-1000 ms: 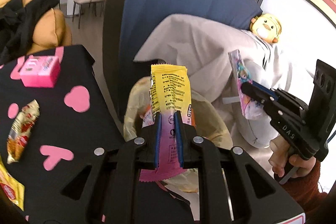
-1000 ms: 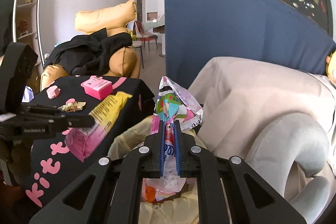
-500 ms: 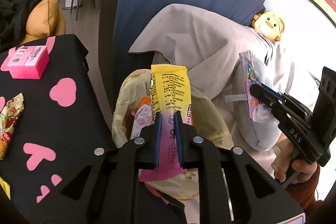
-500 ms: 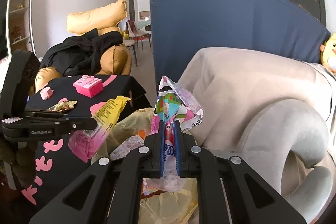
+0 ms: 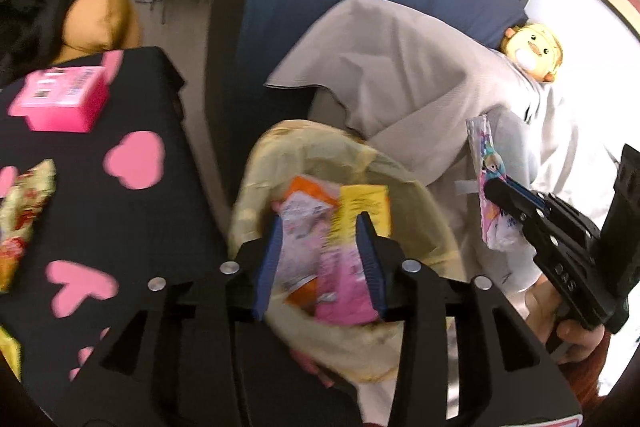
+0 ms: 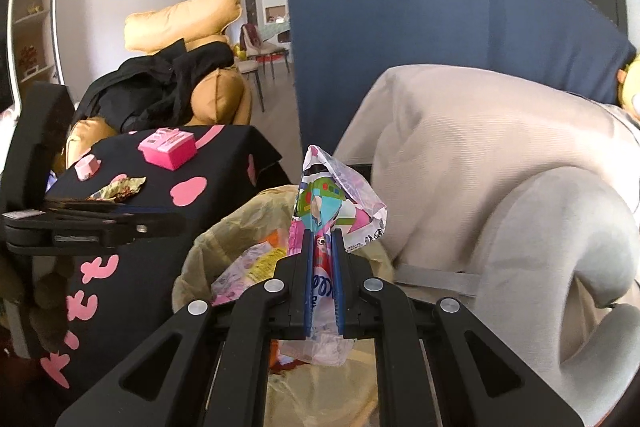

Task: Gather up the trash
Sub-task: 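Open the left tool over the yellow bag while the right tool releases the pouch into it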

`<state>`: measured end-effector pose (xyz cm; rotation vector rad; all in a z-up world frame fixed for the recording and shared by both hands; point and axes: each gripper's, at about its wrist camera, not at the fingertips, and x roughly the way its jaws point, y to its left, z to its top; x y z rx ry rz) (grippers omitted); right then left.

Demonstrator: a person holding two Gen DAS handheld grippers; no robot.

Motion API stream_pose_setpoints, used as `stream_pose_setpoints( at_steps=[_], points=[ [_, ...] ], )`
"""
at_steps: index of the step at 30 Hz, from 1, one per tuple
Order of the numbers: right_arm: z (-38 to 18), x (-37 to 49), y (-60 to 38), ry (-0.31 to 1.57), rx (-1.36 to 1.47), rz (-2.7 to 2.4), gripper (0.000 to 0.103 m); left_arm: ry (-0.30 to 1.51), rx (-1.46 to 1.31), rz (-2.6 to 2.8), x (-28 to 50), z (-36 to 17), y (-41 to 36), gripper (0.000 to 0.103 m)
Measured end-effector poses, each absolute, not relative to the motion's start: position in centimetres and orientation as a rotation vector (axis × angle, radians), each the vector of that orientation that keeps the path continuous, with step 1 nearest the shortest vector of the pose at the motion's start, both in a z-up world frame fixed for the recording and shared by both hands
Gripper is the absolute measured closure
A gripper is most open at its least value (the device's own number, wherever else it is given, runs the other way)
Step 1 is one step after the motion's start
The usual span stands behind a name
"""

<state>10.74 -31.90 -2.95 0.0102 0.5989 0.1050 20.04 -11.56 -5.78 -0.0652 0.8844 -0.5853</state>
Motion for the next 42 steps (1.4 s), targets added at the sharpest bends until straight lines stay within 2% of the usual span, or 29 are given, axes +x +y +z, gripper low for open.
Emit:
stream_pose_setpoints(
  at_steps=[12, 16, 24, 30, 32, 33, 34, 42],
  points=[
    [-4.8, 13.0, -28.5, 0.639, 0.012, 0.193, 0.093, 0.874, -0.062, -0.399, 17.6, -6.0, -1.6, 0.059],
    [-7.3, 15.0, -27.4, 0.713, 0.049, 0.244, 0.093, 0.886, -0.109, -0.342, 17.2, -6.6, 2.1, 0.057],
    [-13.4, 18.3, -25.1, 0.935, -0.062, 0.196, 0.093, 0.888, -0.188, -0.236, 16.2, -7.6, 8.5, 0.056],
    [-13.6, 18.2, -25.6, 0.983, -0.032, 0.187, 0.091, 0.871, -0.239, -0.207, 15.4, -7.5, 11.5, 0.054],
    [-13.0, 17.6, -25.3, 0.992, -0.042, 0.200, 0.080, 0.861, -0.264, -0.202, 15.3, -7.4, 12.5, 0.051],
    [-12.8, 17.5, -25.0, 0.999, -0.047, 0.213, 0.060, 0.852, -0.276, -0.197, 15.1, -7.3, 13.1, 0.051],
    [-12.7, 17.4, -24.8, 1.005, -0.054, 0.227, 0.047, 0.846, -0.282, -0.193, 15.1, -7.1, 13.4, 0.051],
    [-9.4, 15.0, -23.0, 0.921, -0.113, 0.202, 0.046, 0.768, -0.318, -0.110, 13.4, -6.0, 18.1, 0.050]
  ],
)
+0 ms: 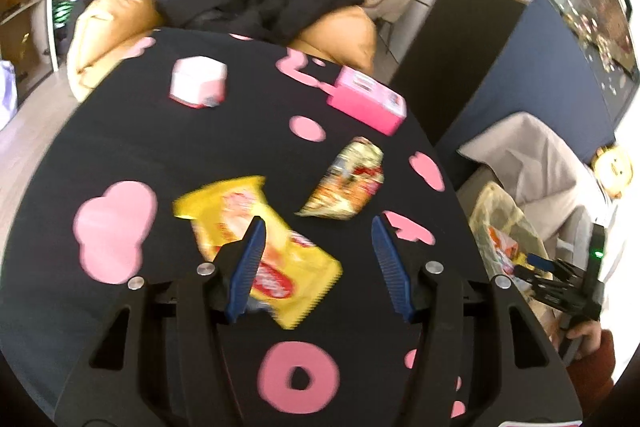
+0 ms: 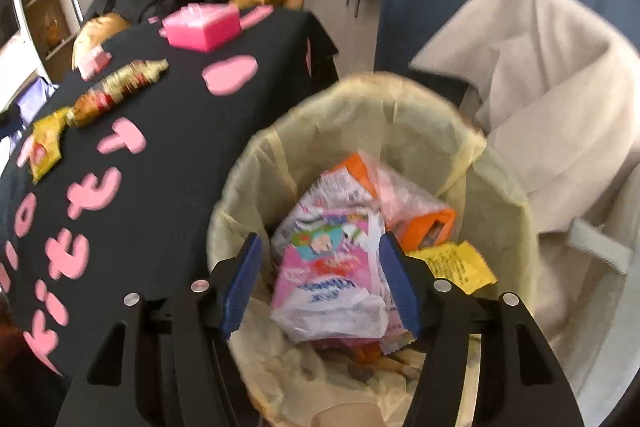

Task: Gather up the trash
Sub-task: 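Open the left tool over the yellow bag while the right tool releases the pouch into it, then grasp the yellow snack bag with the left tool while the right tool grasps the long snack stick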

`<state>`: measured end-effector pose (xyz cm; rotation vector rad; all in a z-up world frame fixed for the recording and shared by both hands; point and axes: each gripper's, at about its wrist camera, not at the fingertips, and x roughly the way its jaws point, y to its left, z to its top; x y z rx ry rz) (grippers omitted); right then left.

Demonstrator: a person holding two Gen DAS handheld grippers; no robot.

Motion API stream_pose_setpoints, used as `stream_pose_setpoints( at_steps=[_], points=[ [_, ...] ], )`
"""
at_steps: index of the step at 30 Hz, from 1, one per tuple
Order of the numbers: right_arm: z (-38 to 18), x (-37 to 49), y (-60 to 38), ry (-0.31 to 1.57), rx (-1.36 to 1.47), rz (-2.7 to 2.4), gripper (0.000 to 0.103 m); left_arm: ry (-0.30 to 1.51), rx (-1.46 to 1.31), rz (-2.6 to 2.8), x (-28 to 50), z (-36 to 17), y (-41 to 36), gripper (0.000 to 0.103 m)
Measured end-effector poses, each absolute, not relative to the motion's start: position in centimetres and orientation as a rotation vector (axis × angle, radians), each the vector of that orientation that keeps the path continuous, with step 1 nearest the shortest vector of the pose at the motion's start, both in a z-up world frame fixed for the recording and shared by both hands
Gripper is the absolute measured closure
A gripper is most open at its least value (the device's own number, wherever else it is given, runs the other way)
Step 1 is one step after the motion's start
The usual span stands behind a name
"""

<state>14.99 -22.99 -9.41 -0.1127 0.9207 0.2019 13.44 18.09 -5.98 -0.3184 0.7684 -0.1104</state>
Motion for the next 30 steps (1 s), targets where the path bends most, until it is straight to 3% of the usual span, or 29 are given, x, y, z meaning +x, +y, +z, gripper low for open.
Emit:
stream_pose_setpoints(
  at_steps=[10, 17, 24, 25, 26, 28, 30],
  points=[
    [-4.6, 14.8, -14.3, 0.763, -0.050, 0.439, 0.046, 0.771, -0.382, 0.024, 11.2, -7.3, 24.2, 0.050],
    [-6.2, 16.7, -4.8, 0.784, -0.124, 0.550, 0.046, 0.882, -0.417, -0.064, 12.2, -9.5, 23.3, 0.050],
    [-7.0, 18.7, -3.7, 0.778, -0.083, 0.453, 0.046, 0.911, -0.376, -0.055, 15.7, -11.2, 21.7, 0.050],
    [-7.0, 19.1, -3.9, 0.780, -0.059, 0.439, 0.046, 0.906, -0.392, -0.072, 16.2, -11.2, 21.6, 0.053],
    [-7.1, 19.5, -4.0, 0.784, -0.029, 0.426, 0.046, 0.902, -0.397, -0.083, 16.6, -11.3, 21.6, 0.071],
    [-7.1, 20.3, -3.9, 0.798, 0.021, 0.422, 0.046, 0.908, -0.368, -0.107, 17.0, -11.4, 21.2, 0.089],
    [-7.2, 21.0, -2.8, 0.806, 0.045, 0.436, 0.046, 0.896, -0.336, -0.137, 16.8, -11.1, 21.1, 0.090]
  ],
)
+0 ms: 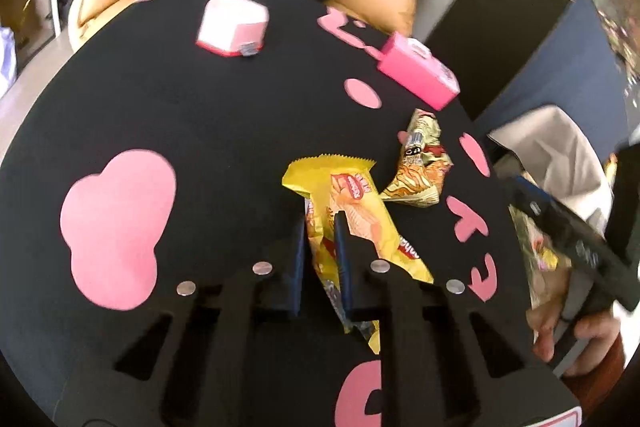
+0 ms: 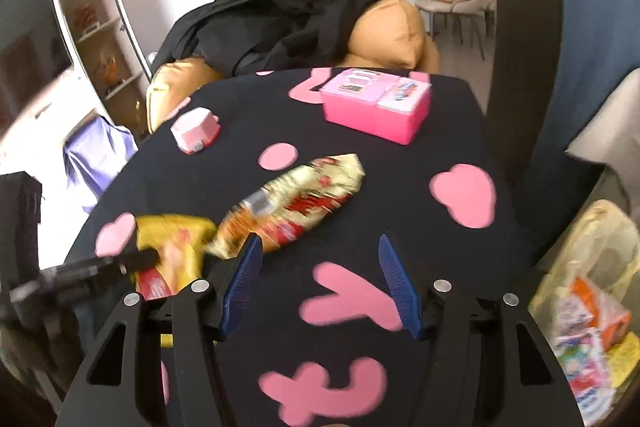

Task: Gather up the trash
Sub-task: 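Grasp the yellow snack bag with the left tool while the right tool grasps the long snack stick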

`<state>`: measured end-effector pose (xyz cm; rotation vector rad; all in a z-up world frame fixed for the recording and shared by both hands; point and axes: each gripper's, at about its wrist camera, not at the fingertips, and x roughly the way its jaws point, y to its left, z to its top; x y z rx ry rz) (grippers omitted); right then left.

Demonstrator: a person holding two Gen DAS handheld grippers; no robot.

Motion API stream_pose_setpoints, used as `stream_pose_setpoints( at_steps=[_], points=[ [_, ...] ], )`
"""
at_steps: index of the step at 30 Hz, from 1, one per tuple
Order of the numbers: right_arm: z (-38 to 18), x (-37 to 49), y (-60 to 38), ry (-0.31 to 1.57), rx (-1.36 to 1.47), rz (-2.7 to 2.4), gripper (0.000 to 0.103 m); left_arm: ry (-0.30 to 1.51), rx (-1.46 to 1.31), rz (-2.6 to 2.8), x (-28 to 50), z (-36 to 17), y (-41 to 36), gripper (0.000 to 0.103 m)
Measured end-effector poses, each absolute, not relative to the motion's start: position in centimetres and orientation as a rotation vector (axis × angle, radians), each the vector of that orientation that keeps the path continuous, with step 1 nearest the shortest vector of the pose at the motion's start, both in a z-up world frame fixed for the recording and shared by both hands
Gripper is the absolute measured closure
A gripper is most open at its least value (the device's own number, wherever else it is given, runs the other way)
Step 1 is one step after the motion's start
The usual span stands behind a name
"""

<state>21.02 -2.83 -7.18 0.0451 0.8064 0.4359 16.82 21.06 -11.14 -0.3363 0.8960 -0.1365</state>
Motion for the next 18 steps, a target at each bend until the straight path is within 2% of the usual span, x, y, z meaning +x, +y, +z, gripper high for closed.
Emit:
stream_pose_setpoints(
  at_steps=[10, 18],
  points=[
    [-8.7, 25.1, 5.6, 0.829, -0.104, 0.477, 0.046, 0.874, -0.275, -0.109, 15.3, -10.5, 23.8, 0.090],
    [-9.8, 22.6, 2.7, 0.811, -0.300, 0.418, 0.046, 0.878, -0.335, -0.122, 15.0, -11.2, 25.3, 0.090]
  ],
)
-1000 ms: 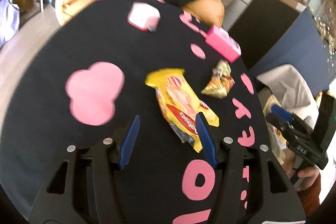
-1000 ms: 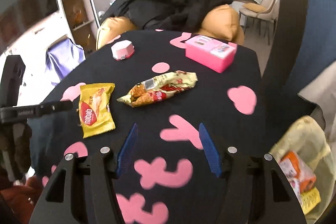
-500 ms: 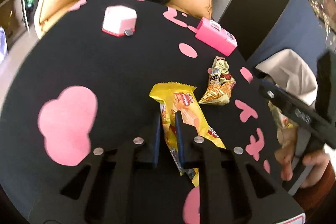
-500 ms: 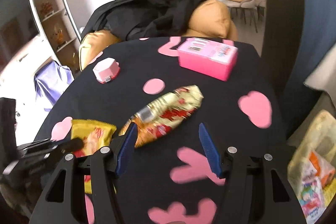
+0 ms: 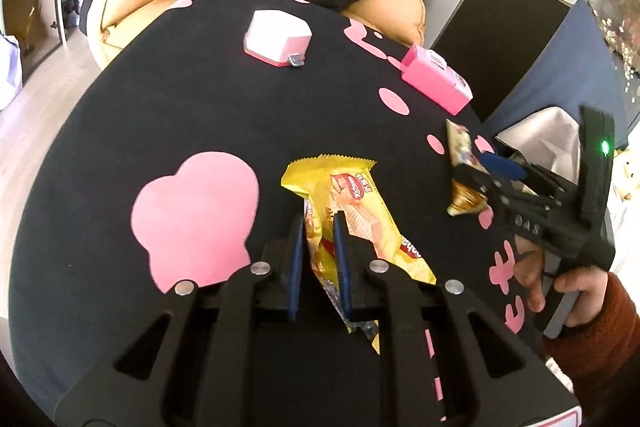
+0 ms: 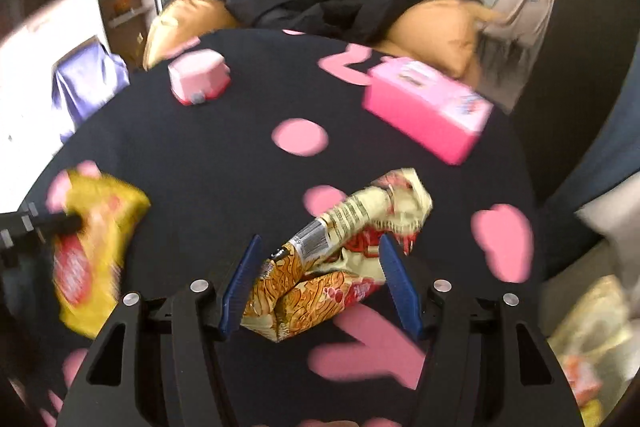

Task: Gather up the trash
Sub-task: 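Grasp the yellow snack bag with the left tool while the right tool grasps the long snack stick, then carry the yellow snack bag with the left tool while the right tool carries the snack stick to the bag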

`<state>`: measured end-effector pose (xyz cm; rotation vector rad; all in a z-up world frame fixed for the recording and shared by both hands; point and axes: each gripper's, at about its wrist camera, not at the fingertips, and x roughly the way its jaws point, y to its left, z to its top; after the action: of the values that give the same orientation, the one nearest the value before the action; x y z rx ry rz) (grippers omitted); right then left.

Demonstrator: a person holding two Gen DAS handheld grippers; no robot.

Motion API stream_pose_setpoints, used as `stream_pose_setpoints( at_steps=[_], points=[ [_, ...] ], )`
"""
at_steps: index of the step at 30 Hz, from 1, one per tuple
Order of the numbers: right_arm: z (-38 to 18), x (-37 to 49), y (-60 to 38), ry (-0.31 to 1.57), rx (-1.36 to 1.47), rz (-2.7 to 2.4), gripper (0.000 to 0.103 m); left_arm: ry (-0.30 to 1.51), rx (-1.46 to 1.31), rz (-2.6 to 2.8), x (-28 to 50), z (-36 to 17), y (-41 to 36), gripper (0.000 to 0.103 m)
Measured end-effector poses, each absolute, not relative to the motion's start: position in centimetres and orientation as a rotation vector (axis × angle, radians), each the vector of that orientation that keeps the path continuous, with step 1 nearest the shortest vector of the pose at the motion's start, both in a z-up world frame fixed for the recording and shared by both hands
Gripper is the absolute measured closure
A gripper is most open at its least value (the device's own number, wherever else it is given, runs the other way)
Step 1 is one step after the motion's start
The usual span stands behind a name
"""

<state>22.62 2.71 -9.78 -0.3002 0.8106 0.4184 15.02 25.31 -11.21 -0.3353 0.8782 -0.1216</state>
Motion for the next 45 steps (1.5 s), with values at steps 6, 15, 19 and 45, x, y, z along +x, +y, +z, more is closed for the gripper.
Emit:
stream_pose_setpoints(
  at_steps=[6, 15, 19, 45],
  points=[
    [-8.8, 22.1, -0.9, 0.813, -0.206, 0.378, 0.046, 0.894, -0.349, -0.140, 15.3, -11.7, 24.4, 0.085],
    [-10.0, 24.8, -4.1, 0.840, 0.222, 0.247, 0.046, 0.882, -0.343, -0.142, 14.9, -11.6, 23.7, 0.072],
    [-11.4, 26.3, -2.9, 0.887, 0.180, 0.257, 0.046, 0.876, -0.337, -0.141, 14.9, -11.6, 23.5, 0.070],
    [-2.1, 16.4, -11.3, 0.630, -0.090, 0.366, 0.086, 0.817, -0.213, -0.123, 16.6, -6.0, 17.9, 0.094]
  ],
)
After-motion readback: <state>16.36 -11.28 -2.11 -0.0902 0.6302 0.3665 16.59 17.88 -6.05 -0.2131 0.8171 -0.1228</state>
